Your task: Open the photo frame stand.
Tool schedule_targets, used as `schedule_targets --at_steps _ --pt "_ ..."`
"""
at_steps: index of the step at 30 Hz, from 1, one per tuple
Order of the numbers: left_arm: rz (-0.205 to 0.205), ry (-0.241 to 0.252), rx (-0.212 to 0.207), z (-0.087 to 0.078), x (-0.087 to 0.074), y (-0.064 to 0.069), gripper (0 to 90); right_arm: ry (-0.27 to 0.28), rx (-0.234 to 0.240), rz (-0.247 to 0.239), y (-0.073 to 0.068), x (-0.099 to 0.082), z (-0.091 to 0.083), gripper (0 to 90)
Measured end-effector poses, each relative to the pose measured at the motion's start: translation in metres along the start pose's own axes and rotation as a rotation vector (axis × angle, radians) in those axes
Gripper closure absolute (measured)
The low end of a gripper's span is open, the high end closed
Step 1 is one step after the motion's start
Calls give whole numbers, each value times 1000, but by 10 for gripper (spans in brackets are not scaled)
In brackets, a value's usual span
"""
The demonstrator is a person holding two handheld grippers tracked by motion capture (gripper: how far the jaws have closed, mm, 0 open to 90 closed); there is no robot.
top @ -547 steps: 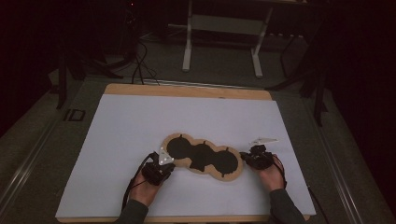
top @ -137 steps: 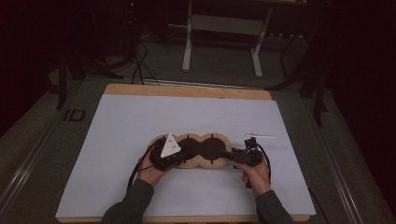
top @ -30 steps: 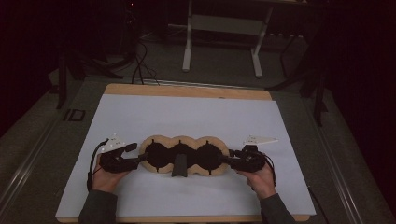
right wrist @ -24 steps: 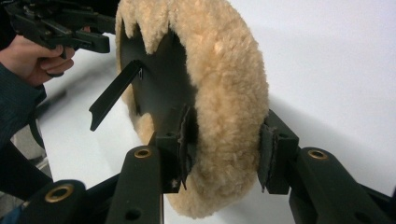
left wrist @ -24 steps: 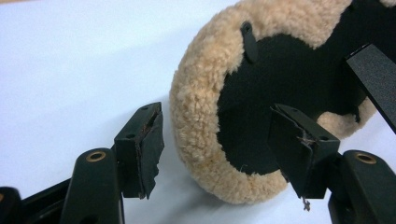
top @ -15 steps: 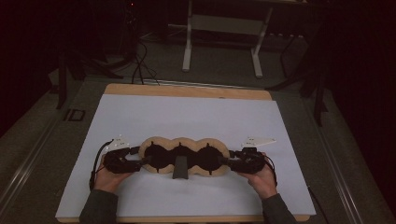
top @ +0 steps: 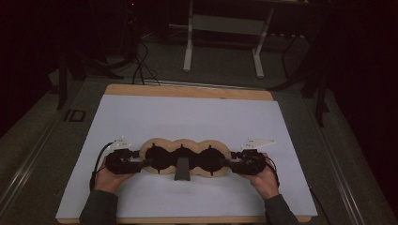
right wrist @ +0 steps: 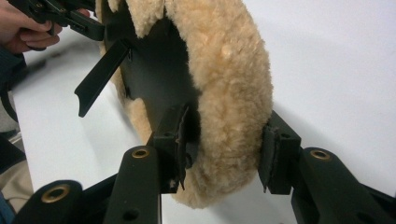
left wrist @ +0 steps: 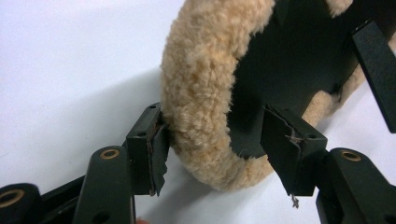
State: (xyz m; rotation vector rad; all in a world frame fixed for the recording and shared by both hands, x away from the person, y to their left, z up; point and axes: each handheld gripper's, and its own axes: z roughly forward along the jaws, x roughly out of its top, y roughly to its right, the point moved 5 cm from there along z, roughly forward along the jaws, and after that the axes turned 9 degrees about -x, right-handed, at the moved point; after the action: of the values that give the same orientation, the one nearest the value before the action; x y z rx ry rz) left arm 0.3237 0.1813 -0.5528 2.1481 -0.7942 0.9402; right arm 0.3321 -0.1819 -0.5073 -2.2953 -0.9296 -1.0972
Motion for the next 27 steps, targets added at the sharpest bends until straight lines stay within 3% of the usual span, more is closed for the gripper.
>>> schedule_targets --at_steps 11,18,27 --pt "63 -23 40 -4 1 4 522 -21 -13 -40 1 -2 1 571" --pt "98 -9 84 -4 6 7 561 -40 -73 -104 4 -4 3 560" --pt "154 -7 186 6 19 13 575 -49 -153 -138 14 -4 7 539"
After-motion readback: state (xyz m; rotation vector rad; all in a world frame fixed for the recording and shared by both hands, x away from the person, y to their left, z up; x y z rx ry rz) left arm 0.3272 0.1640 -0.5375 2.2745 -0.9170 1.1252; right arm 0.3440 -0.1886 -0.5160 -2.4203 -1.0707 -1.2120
